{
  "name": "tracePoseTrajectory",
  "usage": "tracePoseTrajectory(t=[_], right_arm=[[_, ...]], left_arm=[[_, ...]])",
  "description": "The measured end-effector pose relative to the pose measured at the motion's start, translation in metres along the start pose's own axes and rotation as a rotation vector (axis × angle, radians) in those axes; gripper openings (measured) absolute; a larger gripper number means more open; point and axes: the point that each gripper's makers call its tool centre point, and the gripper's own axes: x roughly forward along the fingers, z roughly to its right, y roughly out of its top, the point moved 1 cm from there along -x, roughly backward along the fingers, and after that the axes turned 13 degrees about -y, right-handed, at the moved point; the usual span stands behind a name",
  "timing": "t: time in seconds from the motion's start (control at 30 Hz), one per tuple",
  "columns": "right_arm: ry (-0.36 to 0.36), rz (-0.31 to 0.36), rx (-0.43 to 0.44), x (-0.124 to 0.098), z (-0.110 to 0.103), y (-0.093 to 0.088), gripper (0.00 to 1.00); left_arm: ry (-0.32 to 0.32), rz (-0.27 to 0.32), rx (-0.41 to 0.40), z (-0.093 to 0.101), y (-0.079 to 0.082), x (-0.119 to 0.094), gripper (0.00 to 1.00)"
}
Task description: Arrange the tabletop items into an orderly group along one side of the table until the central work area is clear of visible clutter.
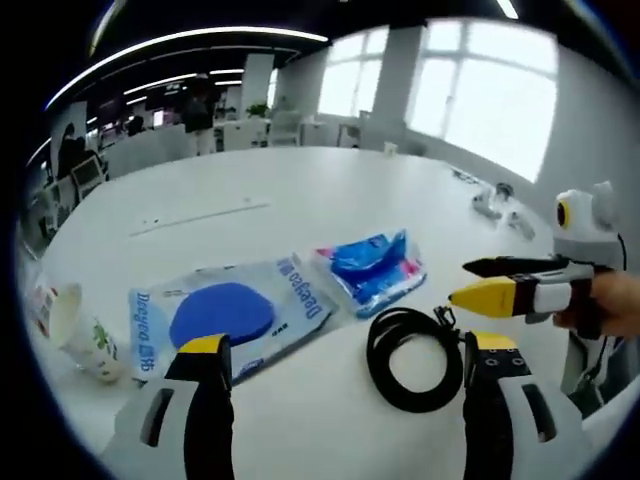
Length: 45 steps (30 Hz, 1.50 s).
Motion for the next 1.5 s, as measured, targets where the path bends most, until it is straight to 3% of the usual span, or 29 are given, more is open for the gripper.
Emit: tracePoseTrajectory(t=[0.4,0.67,0.9,1.5], right_arm=[[0.015,0.003,-0.029,-0.008,-0.007,0.000,0.79],[-0.020,0.035,-0.030,-0.023,-0.011,0.009,0.79],[-0.057,0.036,-0.035,-0.038,-0.013,0.004,0.78],[-0.096,0.040,-0.049,-0.051,-0.027,0.004,0.78]], left_arm=[[0.059,0.029,-0.003,-0.017,-0.002,-0.036,0.93],[0.061,0.033,0.018,-0.033,-0.005,-0.066,0.93],[0.059,0.031,0.025,-0.040,-0.011,-0.090,0.93],[0.122,0.052,0.021,-0.083,-0.023,-0.161,0.92]])
